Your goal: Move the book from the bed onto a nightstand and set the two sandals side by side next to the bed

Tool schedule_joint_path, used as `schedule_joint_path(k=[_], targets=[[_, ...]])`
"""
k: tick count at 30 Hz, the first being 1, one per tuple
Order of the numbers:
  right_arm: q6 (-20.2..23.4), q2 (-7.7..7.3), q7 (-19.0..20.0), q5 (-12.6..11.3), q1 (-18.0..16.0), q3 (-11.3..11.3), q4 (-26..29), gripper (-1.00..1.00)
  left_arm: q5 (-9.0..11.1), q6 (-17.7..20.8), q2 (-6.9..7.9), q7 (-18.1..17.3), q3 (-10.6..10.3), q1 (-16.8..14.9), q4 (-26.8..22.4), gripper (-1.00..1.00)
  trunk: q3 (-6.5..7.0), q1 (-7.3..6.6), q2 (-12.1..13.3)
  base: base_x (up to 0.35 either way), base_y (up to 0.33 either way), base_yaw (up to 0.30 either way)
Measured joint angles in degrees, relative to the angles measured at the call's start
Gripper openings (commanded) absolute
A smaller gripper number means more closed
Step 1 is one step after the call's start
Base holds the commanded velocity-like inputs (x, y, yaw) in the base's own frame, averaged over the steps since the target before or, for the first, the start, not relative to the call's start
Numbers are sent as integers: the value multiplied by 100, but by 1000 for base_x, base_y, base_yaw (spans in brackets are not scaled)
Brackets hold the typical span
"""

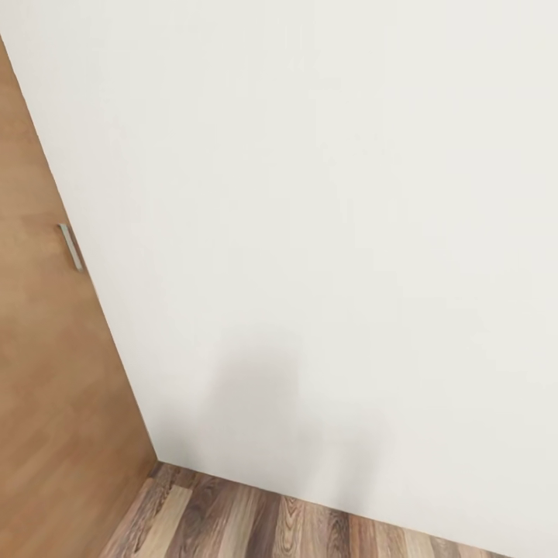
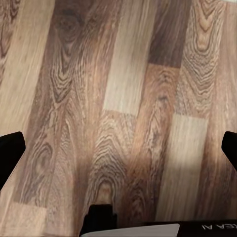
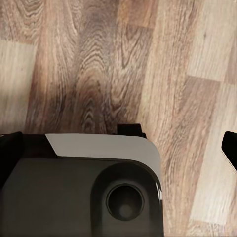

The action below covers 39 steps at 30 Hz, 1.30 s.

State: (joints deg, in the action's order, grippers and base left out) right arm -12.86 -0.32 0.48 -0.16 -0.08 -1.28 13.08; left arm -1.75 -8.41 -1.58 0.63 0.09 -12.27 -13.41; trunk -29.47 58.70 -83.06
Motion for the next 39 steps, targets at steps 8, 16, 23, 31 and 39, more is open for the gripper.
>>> schedule_joint_path(k=[8, 16, 23, 31, 39], targets=[[0, 4, 0, 0, 0, 0, 1, 100, 0, -27, 0, 1, -2, 0, 26, 100, 0, 1, 0, 276, 0, -127], [0, -2, 0, 0, 0, 0, 1, 100, 5, -31, 0, 1, 2, 0, 27, 100, 0, 3, 0, 32, 0, -234], [0, -4, 0, 0, 0, 0, 1, 100, 4, -33, 0, 1, 0, 0, 27, 100, 0, 3, 0, 2, 0, -280], [0, -3, 0, 0, 0, 0, 1, 100, 4, -29, 0, 1, 2, 0, 27, 100, 0, 3, 0, 0, 0, -282], [0, -4, 0, 0, 0, 0, 1, 100, 6, -30, 0, 1, 6, 0, 27, 100, 0, 3, 0, 0, 0, -282]])
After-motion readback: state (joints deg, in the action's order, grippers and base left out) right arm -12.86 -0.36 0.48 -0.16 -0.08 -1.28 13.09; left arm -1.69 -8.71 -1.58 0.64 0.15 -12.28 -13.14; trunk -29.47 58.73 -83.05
